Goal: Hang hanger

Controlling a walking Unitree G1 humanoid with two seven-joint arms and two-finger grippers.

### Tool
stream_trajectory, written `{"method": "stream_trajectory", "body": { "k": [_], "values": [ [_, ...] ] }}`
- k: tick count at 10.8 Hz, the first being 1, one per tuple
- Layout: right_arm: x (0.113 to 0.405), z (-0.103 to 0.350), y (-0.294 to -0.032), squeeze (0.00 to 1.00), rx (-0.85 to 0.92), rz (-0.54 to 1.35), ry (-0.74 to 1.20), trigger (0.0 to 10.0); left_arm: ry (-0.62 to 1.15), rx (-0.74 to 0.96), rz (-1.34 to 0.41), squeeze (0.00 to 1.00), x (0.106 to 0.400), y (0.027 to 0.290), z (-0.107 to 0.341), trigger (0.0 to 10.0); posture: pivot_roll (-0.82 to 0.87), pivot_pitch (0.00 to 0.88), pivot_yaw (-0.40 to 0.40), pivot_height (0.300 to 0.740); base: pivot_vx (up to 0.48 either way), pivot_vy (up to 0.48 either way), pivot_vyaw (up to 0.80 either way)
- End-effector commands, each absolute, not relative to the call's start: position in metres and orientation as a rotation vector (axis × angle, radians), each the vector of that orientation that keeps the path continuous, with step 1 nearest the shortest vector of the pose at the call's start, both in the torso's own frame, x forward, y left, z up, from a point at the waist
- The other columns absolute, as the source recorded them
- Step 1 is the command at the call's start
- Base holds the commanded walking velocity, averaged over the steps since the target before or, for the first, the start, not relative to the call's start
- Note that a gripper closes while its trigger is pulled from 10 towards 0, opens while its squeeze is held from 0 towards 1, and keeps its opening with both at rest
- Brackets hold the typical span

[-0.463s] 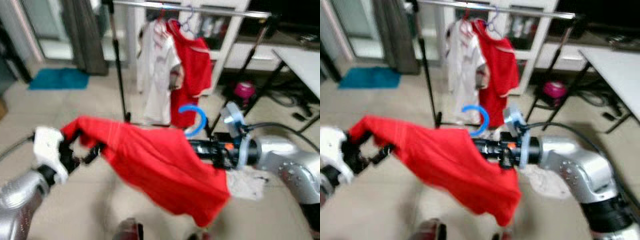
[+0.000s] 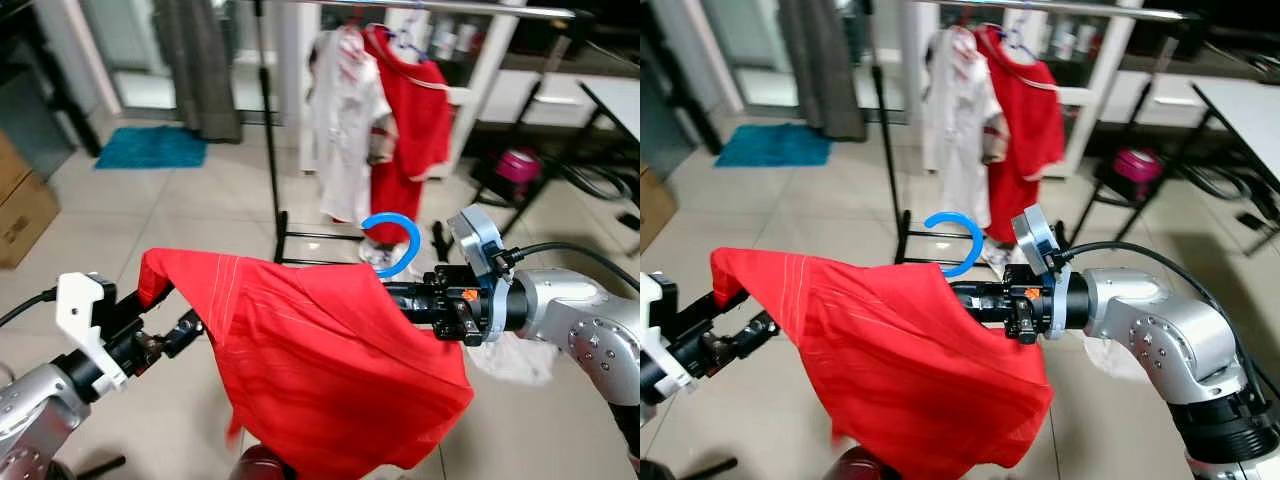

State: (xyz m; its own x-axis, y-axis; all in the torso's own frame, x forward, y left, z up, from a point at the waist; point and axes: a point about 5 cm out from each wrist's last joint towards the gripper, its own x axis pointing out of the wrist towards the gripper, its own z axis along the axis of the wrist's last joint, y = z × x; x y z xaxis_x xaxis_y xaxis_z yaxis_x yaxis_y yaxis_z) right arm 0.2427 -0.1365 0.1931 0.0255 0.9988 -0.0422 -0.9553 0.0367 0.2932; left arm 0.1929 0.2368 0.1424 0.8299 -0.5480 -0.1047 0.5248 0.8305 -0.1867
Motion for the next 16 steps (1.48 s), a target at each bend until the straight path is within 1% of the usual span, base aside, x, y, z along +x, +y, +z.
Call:
{"method": "stream_trajectory", "body": {
  "k": [1, 7, 11, 16],
  "values": [
    [0.242, 0.202, -0.140, 0.00, 0.192, 1.531, 0.223, 10.0, 0.151, -0.159, -0.585, 0.00, 0.192, 0.237, 0.145, 0.0, -0.03, 0.092, 0.016, 0.740, 0.000, 0.000, 0.00],
    [0.245, 0.200, -0.141, 0.00, 0.188, 1.518, 0.226, 10.0, 0.105, -0.195, -0.505, 0.00, 0.194, 0.241, 0.143, 0.0, -0.02, 0.088, 0.005, 0.740, 0.000, 0.000, 0.00],
    [0.245, 0.200, -0.140, 0.00, 0.199, 1.522, 0.225, 10.0, 0.077, -0.174, -0.418, 0.00, 0.199, 0.250, 0.142, 0.0, -0.01, 0.092, 0.003, 0.740, 0.000, 0.000, 0.00],
    [0.245, 0.199, -0.140, 0.00, 0.211, 1.510, 0.225, 10.0, 0.016, -0.186, -0.390, 0.00, 0.204, 0.255, 0.145, 0.0, -0.01, 0.097, 0.011, 0.740, 0.000, 0.000, 0.00]
  ]
}}
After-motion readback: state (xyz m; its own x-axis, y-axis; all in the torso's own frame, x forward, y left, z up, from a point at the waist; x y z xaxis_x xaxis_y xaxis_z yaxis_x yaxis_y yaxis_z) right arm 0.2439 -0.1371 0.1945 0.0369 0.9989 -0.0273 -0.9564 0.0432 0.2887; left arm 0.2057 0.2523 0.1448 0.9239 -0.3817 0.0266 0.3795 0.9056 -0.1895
